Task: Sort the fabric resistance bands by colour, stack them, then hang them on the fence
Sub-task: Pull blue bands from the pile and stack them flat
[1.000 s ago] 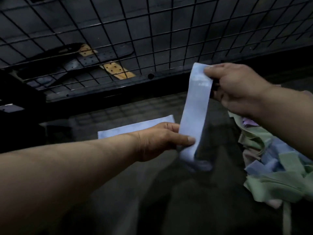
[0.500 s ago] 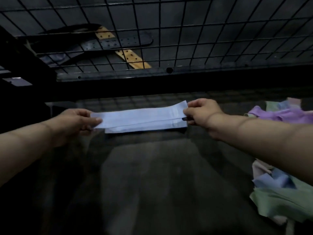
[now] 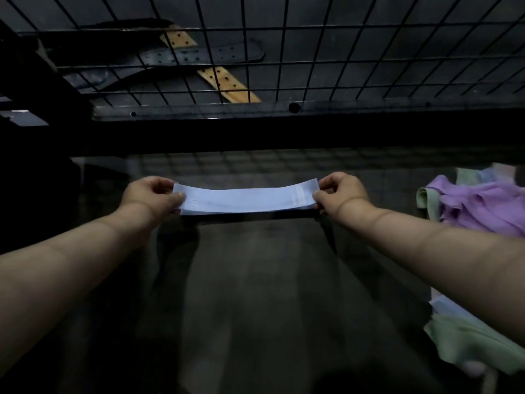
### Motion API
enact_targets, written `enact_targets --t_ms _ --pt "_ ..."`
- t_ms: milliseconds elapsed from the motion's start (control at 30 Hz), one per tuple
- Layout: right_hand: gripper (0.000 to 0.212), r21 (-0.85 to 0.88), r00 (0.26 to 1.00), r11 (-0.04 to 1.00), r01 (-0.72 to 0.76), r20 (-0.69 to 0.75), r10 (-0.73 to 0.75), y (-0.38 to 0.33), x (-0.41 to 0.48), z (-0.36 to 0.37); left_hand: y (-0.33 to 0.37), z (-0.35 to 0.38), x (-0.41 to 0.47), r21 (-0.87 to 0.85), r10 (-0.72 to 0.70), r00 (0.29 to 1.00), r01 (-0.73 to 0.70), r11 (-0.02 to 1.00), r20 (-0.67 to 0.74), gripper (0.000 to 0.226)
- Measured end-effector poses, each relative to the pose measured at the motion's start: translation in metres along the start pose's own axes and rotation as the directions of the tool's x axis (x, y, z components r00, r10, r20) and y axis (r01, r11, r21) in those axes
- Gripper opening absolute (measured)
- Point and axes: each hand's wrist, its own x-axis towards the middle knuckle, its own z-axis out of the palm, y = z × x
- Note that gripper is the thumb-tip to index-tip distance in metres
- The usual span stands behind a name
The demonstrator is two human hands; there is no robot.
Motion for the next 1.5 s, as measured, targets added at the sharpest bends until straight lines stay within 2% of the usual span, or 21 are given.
enact_targets --t_ms 167,300,467,567,633,700,733,767,800,867,933,1033,1100,1167,1233,1300,1333,1400,1433,1500 --pt "0.011 -0.176 0.994 0.98 0.092 -0.034 -0.099 -0.002 0.006 0.0 0.0 0.006 0.007 0.085 0.067 0.998 -0.066 0.994 -0.019 0.026" --pt "0.006 -0.273 0.992 0.955 0.114 -0.013 -0.122 0.003 0.007 0.001 -0.003 0.009 0.009 0.199 0.114 0.993 -0.11 0.974 -0.01 0.026" --pt "0.022 -0.34 0.99 0.93 0.139 0.02 -0.14 0.008 0.011 0.003 -0.008 0.01 0.008 0.392 0.166 0.986 -0.153 0.907 -0.001 0.024" --pt "0.034 -0.406 0.989 0.903 0.143 0.032 -0.143 0.008 0.013 0.005 -0.007 0.009 0.006 0.532 0.235 0.972 -0.195 0.824 -0.008 0.03" --pt "0.051 -0.571 0.975 0.795 0.205 0.045 -0.219 0.005 0.011 0.002 -0.005 0.007 0.005 0.644 0.275 0.961 -0.225 0.731 0.024 0.04" --pt "0.073 -0.764 0.901 0.518 0.386 0.19 -0.391 0.0 0.01 -0.003 -0.005 0.004 0.005 0.749 0.348 0.922 -0.348 0.564 0.167 0.059" --pt "0.082 -0.784 0.842 0.383 0.489 0.309 -0.443 -0.001 0.011 -0.005 -0.006 0.004 0.006 0.763 0.365 0.892 -0.428 0.485 0.268 0.07" --pt "0.088 -0.77 0.795 0.295 0.565 0.413 -0.444 -0.002 0.013 -0.007 -0.007 0.004 0.007 0.762 0.354 0.862 -0.492 0.421 0.361 0.081" --pt "0.092 -0.755 0.778 0.264 0.6 0.474 -0.412 -0.002 0.014 -0.007 -0.007 0.005 0.008 0.763 0.329 0.84 -0.534 0.364 0.432 0.089" --pt "0.09 -0.738 0.798 0.316 0.596 0.501 -0.336 -0.001 0.016 -0.005 -0.007 0.007 0.011 0.772 0.291 0.816 -0.572 0.276 0.501 0.092" --pt "0.078 -0.722 0.802 0.353 0.594 0.497 -0.332 0.0 0.015 -0.001 -0.007 0.009 0.013 0.776 0.282 0.812 -0.577 0.254 0.511 0.086" --pt "0.059 -0.686 0.79 0.397 0.61 0.488 -0.37 -0.001 0.017 0.002 -0.005 0.012 0.013 0.78 0.284 0.817 -0.569 0.261 0.502 0.071" --pt "0.056 -0.67 0.791 0.422 0.61 0.485 -0.373 -0.001 0.019 0.002 -0.004 0.014 0.012 0.787 0.29 0.82 -0.563 0.253 0.494 0.066" --pt "0.061 -0.671 0.79 0.42 0.611 0.491 -0.367 -0.001 0.02 0.002 -0.004 0.014 0.011 0.785 0.281 0.819 -0.566 0.253 0.5 0.067" --pt "0.074 -0.671 0.806 0.447 0.591 0.477 -0.351 0.002 0.02 0.0 -0.005 0.012 0.011 0.785 0.271 0.833 -0.549 0.288 0.483 0.072" --pt "0.079 -0.645 0.872 0.586 0.49 0.364 -0.328 0.007 0.019 -0.001 -0.01 0.012 0.009 0.775 0.284 0.887 -0.458 0.435 0.364 0.074" --pt "0.072 -0.597 0.916 0.695 0.401 0.258 -0.308 0.01 0.018 -0.001 -0.013 0.014 0.009 0.74 0.286 0.924 -0.376 0.558 0.253 0.07" --pt "0.048 -0.415 0.982 0.89 0.188 0.053 -0.183 0.012 0.016 0.0 -0.019 0.017 0.012 0.571 0.17 0.985 -0.135 0.81 -0.008 0.06" --pt "0.039 -0.333 0.995 0.939 0.092 0.005 -0.095 0.013 0.017 0.0 -0.022 0.019 0.014 0.461 0.071 0.992 -0.015 0.887 -0.103 0.056" --pt "0.026 -0.269 1.0 0.963 -0.027 -0.014 0.024 0.016 0.017 0.002 -0.026 0.021 0.016 0.298 -0.068 0.981 0.12 0.947 -0.18 0.05"
